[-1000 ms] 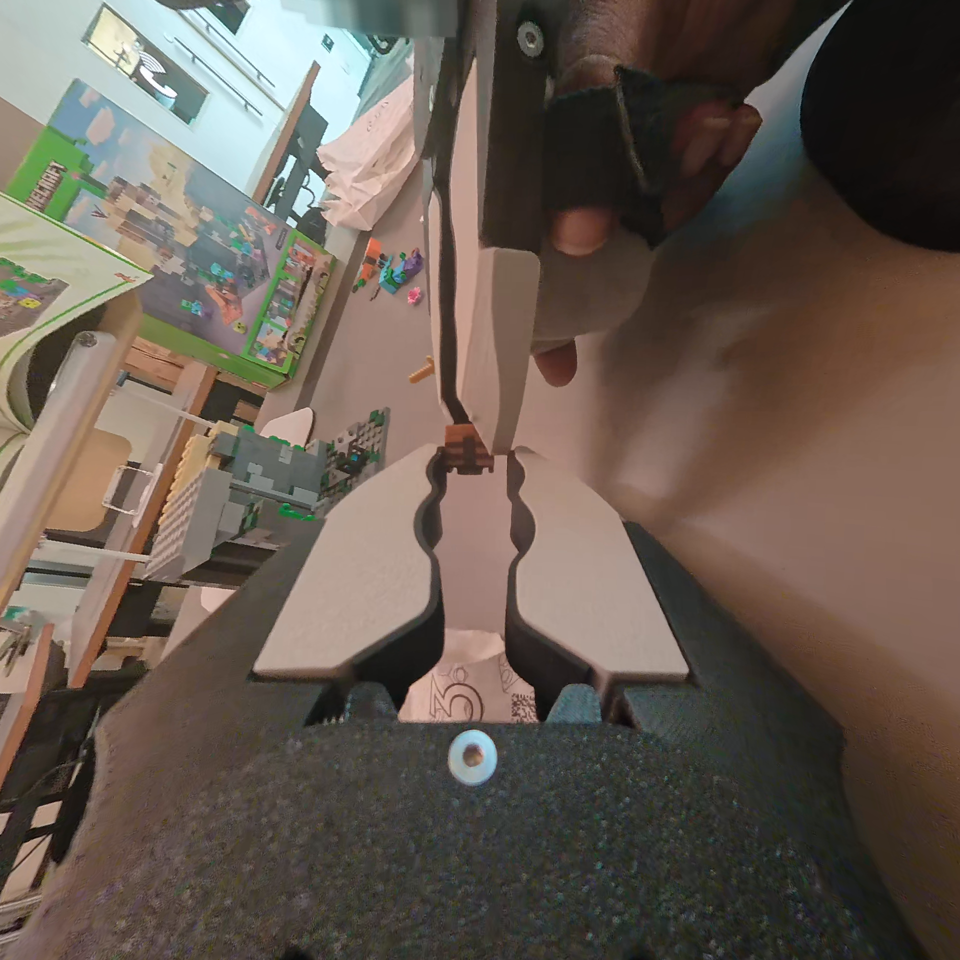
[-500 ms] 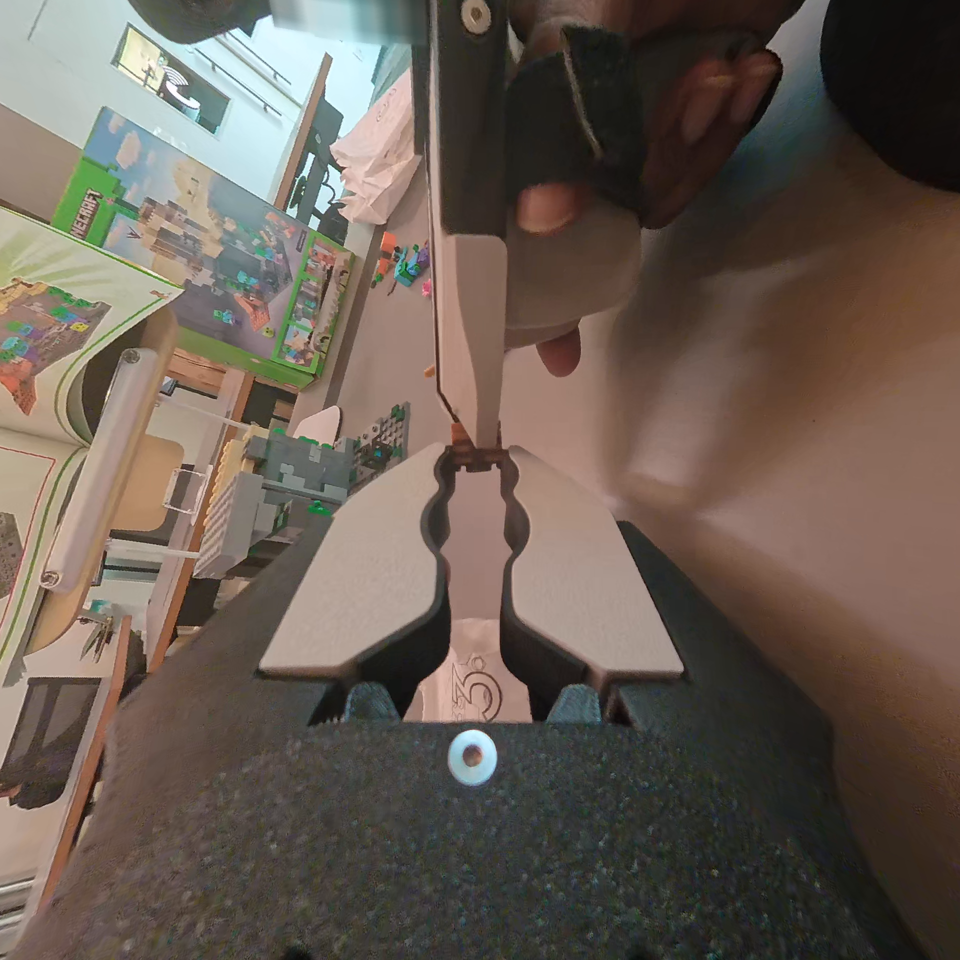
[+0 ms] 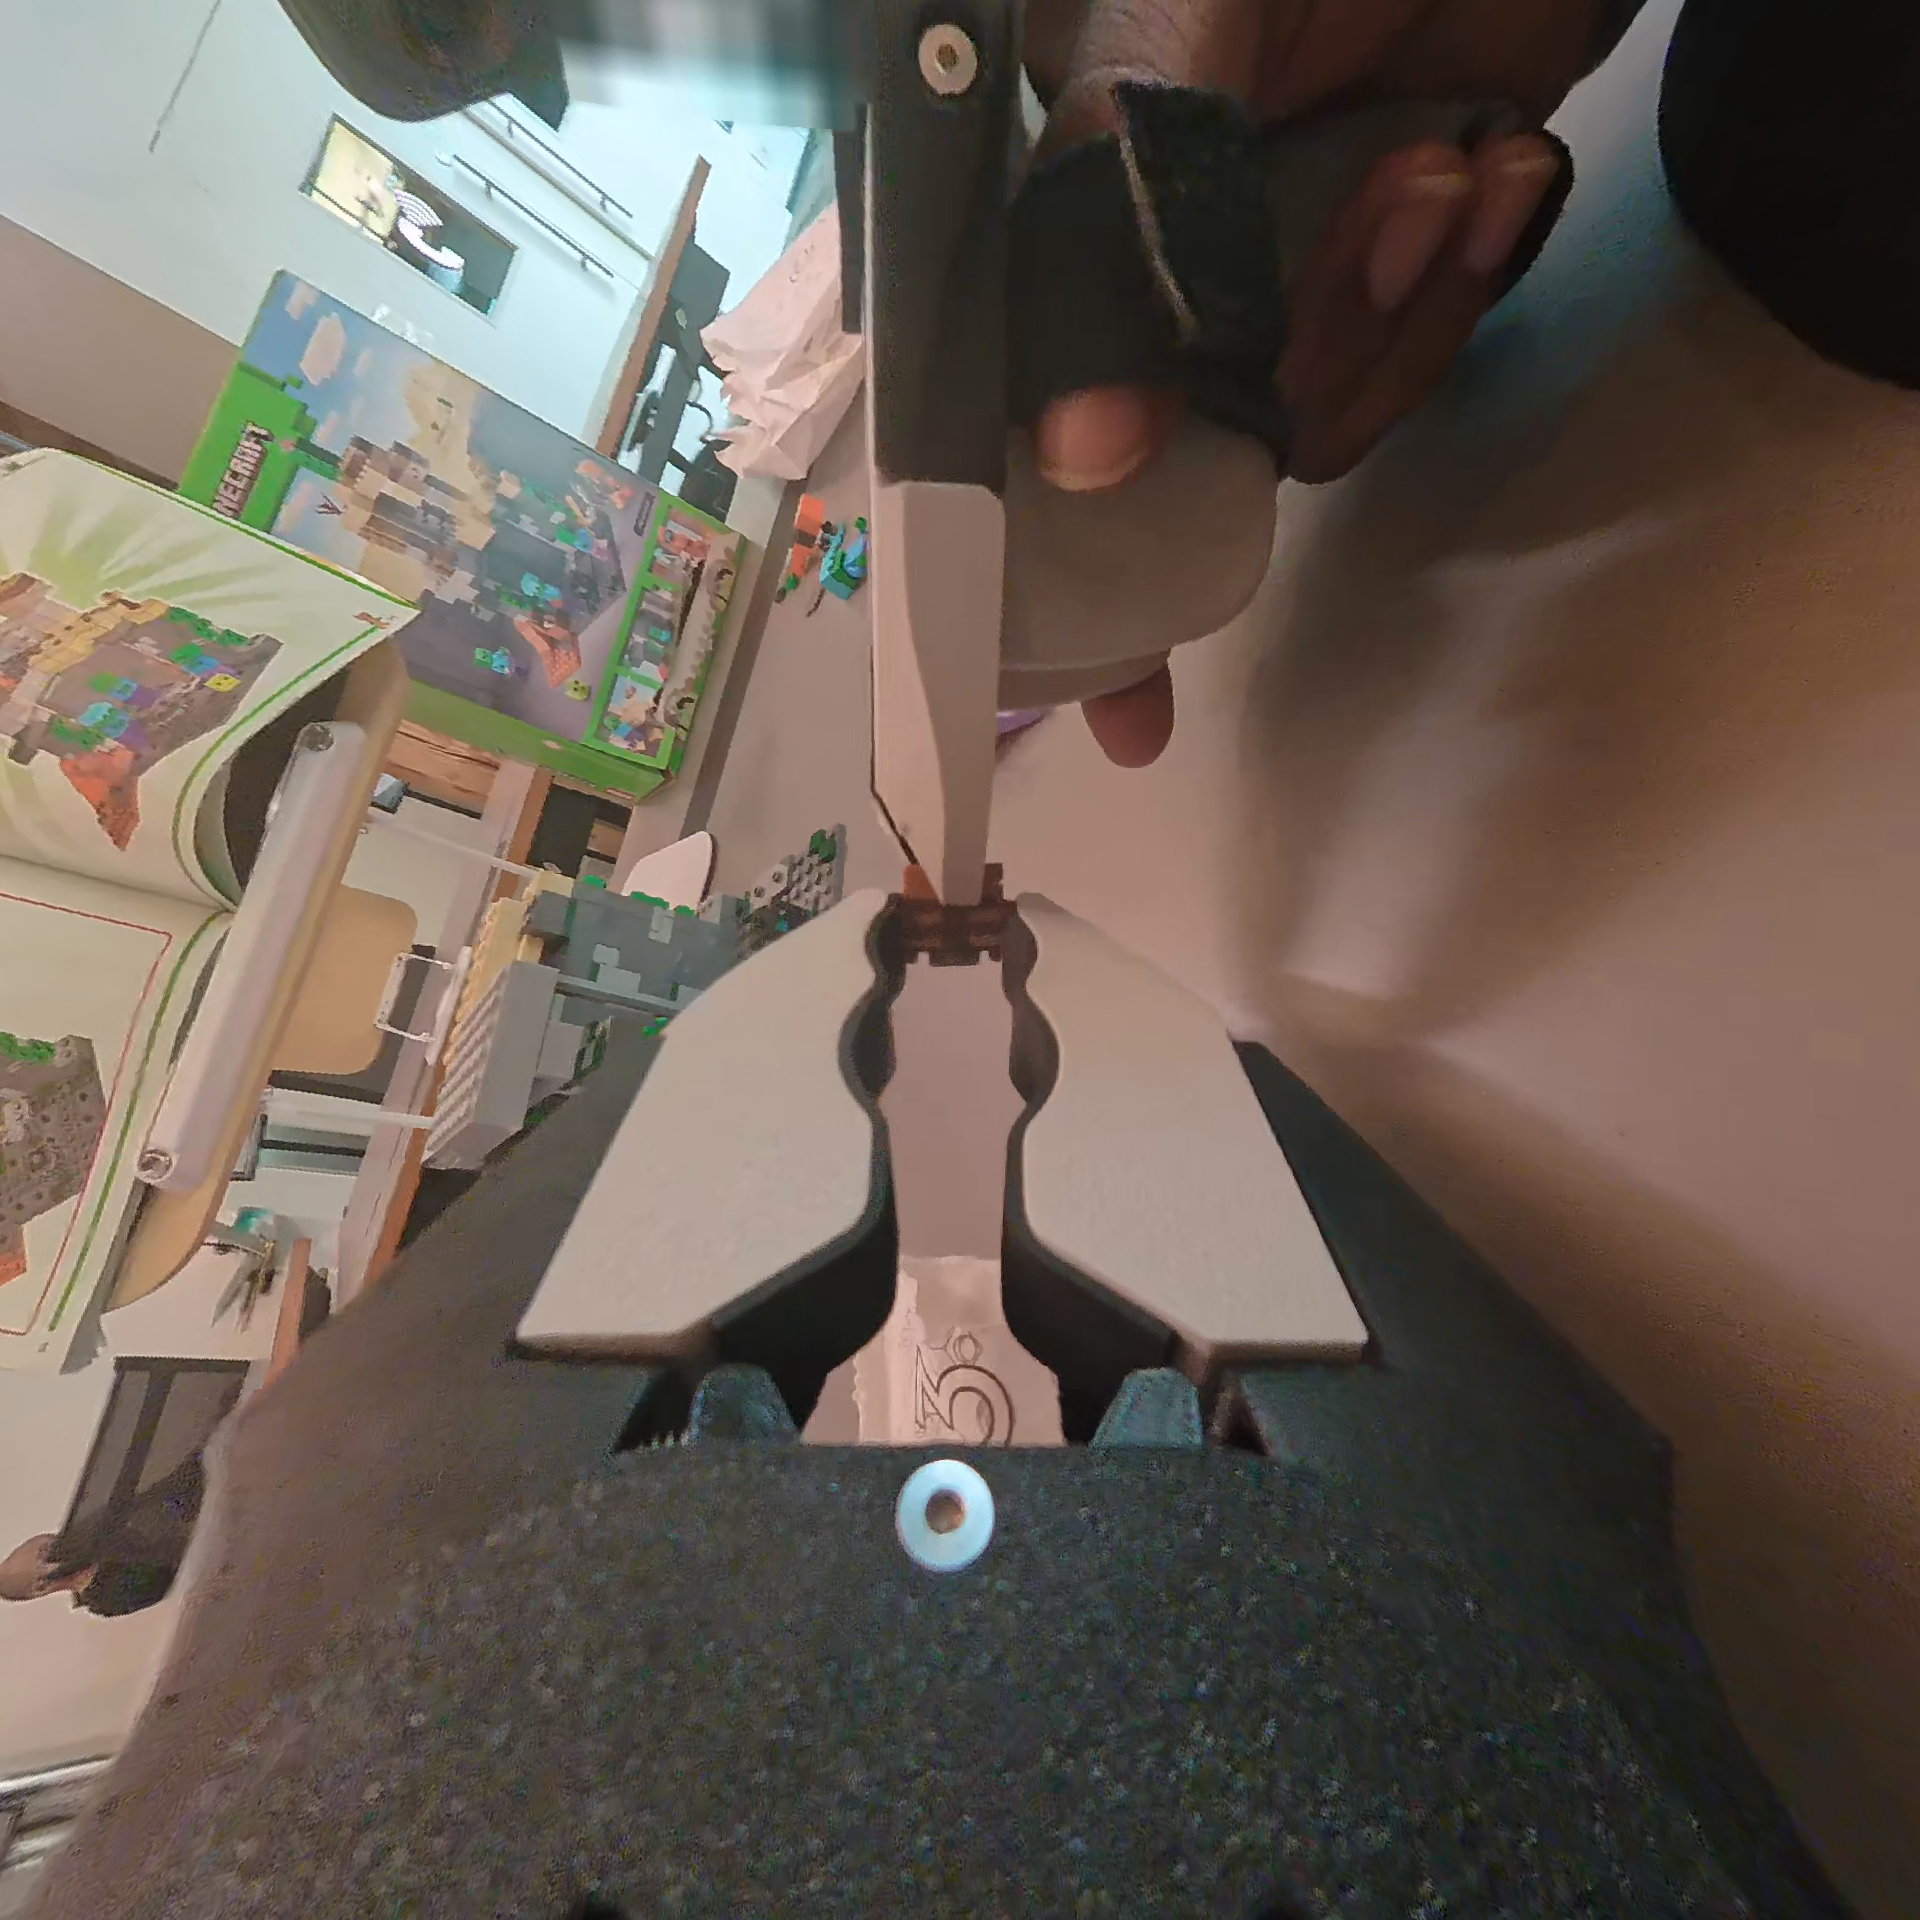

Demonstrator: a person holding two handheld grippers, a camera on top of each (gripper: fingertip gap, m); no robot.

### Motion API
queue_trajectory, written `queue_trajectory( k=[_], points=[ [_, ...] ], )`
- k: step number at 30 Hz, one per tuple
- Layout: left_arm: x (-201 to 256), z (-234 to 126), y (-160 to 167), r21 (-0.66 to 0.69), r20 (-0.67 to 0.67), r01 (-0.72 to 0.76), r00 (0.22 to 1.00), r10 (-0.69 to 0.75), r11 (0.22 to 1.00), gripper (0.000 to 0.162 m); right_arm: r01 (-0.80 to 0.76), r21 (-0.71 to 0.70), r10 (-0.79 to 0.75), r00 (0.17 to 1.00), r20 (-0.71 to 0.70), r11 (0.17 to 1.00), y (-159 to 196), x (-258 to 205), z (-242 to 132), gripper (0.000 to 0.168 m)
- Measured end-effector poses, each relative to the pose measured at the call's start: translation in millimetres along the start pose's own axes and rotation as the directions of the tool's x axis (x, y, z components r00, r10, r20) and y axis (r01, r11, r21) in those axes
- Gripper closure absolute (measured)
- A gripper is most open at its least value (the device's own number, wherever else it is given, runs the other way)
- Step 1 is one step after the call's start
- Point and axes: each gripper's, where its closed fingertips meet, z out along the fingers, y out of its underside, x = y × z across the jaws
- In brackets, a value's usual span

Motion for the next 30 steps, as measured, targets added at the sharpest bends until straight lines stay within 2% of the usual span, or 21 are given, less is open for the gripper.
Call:
queue_trajectory(
  k=[7, 10, 14, 24, 30],
  points=[
    [3, -2, -3, -0.008, -0.018, -0.032, 0.999, 0.032, 0.999, 0.145, 0.021, -0.033, -0.021, 1.000, 0.017, 0.999, 6, -5, 5, 0.149],
    [4, -2, -4, -0.017, -0.005, -0.075, 0.997, 0.075, 0.997, 0.145, 0.075, -0.049, -0.076, 0.997, -0.009, 0.996, 7, -4, 6, 0.151],
    [5, -2, -5, -0.019, -0.033, -0.055, 0.998, 0.054, 0.998, 0.144, 0.010, -0.053, -0.008, 0.999, 0.042, 0.999, 9, -5, 5, 0.151],
    [6, -3, -1, -0.030, -0.039, -0.048, 0.998, 0.047, 0.998, 0.144, 0.011, -0.056, -0.009, 0.999, 0.035, 0.998, 9, -4, 4, 0.151],
    [0, -5, -7, 0.017, -0.043, 0.027, 0.999, -0.026, 0.999, 0.144, -0.038, -0.012, 0.039, 0.994, 0.106, 0.999, 2, -9, -1, 0.152]
  ],
)
